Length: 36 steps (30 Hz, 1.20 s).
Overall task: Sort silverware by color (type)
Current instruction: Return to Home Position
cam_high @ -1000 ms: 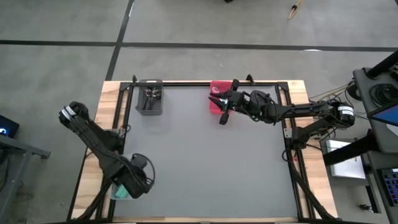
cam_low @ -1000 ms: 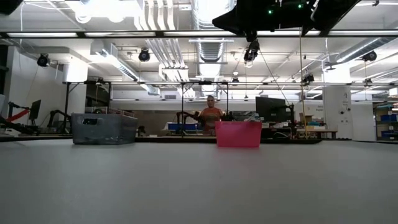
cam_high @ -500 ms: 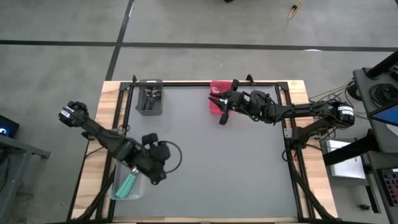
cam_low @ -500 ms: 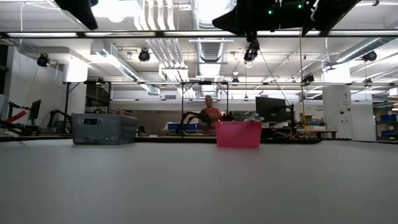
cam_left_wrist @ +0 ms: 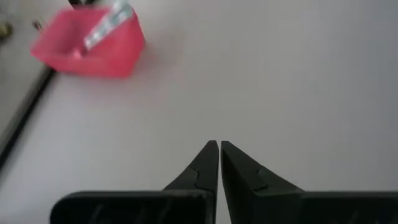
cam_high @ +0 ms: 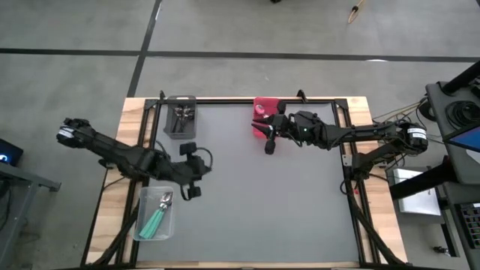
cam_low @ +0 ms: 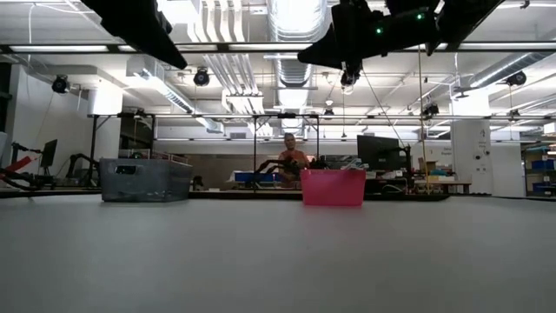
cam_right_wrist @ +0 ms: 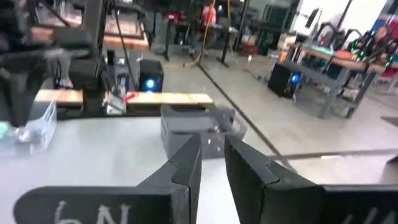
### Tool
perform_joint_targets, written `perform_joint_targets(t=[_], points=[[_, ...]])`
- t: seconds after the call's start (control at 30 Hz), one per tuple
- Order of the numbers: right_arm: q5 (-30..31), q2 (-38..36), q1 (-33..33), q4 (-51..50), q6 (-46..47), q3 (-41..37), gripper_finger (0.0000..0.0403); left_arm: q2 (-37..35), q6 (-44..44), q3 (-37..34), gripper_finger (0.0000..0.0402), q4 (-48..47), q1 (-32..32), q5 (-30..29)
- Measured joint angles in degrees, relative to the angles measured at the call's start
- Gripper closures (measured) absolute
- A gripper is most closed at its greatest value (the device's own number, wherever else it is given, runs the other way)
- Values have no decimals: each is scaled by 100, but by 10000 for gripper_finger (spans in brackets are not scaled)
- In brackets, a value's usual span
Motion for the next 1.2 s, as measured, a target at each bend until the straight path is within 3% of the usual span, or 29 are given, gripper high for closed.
perform_joint_targets(t=[0.2,0.4,0.57,0.73,1.1,1.2], points=[[-51,0,-2,-54,59,-11,342,-820,978,-779,401,1159,652,8],[-379,-110,0,-59,-209,-126,342,-1586,1613,-1302,401,1365,1367,238],[-405,-462,-27,-10,-251,-344,342,-2165,1960,-1698,401,1955,1994,734],[-447,-782,-93,-37,-302,-618,342,-2512,2204,-2159,402,2616,2625,1707],[-448,-1604,-273,-34,-306,-1341,342,-3058,2578,-2357,402,2550,3556,2402],[-446,-1915,-356,-49,-302,-1612,342,-3285,2522,-2418,402,2105,3729,2500]])
